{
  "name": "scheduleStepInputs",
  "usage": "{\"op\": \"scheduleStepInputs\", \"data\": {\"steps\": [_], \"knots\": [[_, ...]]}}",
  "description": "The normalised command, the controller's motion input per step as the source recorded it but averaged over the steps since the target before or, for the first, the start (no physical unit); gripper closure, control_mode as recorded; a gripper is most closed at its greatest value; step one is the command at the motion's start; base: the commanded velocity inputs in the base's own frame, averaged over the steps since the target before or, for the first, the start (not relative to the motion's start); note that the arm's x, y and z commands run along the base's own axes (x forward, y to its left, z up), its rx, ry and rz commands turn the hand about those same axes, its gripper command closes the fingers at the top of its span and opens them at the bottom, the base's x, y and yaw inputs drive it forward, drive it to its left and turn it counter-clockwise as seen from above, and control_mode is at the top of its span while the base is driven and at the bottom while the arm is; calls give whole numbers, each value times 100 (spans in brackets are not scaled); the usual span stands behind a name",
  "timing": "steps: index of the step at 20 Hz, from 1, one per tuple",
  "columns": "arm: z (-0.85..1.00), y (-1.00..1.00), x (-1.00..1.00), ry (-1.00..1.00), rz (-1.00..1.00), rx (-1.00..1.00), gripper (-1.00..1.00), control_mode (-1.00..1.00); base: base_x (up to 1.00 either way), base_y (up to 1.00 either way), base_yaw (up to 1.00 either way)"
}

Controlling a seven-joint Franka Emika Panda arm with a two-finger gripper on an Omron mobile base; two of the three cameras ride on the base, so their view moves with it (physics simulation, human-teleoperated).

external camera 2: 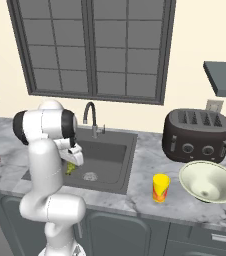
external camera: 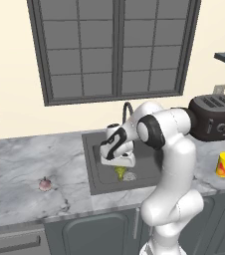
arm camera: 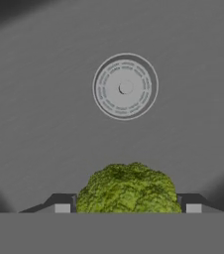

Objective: Remove the garlic and broccoli from the sink. Then move the bowl and cup from the counter to the sink for washing.

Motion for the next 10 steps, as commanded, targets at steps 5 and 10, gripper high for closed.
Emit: {"op": "scheduleStepInputs", "data": {"steps": [5, 10], "knots": [[32, 0, 0, 5, -2, -2, 100, -100, 0, 0, 0], [35, 0, 0, 1, -3, -2, 100, -100, 0, 0, 0]]}}
